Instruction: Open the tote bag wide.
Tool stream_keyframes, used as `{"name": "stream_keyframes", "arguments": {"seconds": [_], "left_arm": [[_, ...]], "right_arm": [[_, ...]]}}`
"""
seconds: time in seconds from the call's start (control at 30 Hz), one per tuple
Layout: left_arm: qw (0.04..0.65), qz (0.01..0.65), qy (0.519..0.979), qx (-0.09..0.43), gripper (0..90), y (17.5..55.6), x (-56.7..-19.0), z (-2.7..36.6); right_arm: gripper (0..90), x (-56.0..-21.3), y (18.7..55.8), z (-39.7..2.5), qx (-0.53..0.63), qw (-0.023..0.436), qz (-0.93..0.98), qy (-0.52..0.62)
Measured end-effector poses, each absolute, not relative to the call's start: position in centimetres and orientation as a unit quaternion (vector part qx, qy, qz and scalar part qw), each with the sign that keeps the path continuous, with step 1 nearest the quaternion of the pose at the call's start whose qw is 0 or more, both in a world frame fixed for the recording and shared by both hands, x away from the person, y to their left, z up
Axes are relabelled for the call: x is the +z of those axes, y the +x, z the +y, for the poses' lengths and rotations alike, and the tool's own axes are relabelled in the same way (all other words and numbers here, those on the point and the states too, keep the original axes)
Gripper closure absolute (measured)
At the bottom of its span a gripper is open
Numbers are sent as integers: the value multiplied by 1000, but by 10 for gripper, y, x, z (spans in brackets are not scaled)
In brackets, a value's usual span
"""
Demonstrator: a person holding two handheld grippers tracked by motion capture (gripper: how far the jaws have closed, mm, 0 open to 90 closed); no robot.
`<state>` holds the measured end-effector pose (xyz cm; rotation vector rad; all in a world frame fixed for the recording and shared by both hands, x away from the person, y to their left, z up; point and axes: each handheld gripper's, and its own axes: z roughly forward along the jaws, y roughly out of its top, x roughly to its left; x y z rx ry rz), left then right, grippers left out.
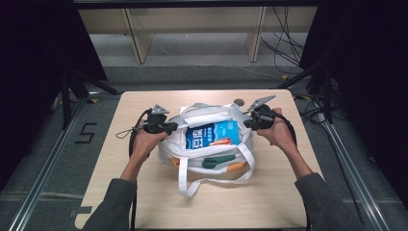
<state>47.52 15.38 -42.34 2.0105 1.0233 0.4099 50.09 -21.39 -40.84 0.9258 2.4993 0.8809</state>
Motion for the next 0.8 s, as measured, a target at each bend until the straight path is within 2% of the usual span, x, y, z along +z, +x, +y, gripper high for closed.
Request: {"name": "stream_keyframes", "arguments": {"seconds": [0.2, 0.33, 0.47, 0.67, 0.8], "left_arm": [[427, 379, 810, 135, 836, 447, -425, 148], [400, 353, 833, 148, 850, 436, -435, 151], [424, 384, 811, 124, 895, 438, -452, 167], [419, 380, 815, 128, 894, 439, -444, 160], [437, 367, 811, 133, 892, 432, -429, 157]], "right_arm": [[900, -406, 473, -210, 327, 150, 888, 285], [900, -415, 456, -211, 303, 140, 902, 273], [900, -437, 446, -222, 289, 116, 908, 281], [900, -424, 444, -219, 319, 140, 897, 272], [900, -399, 440, -218, 361, 164, 882, 256]]}}
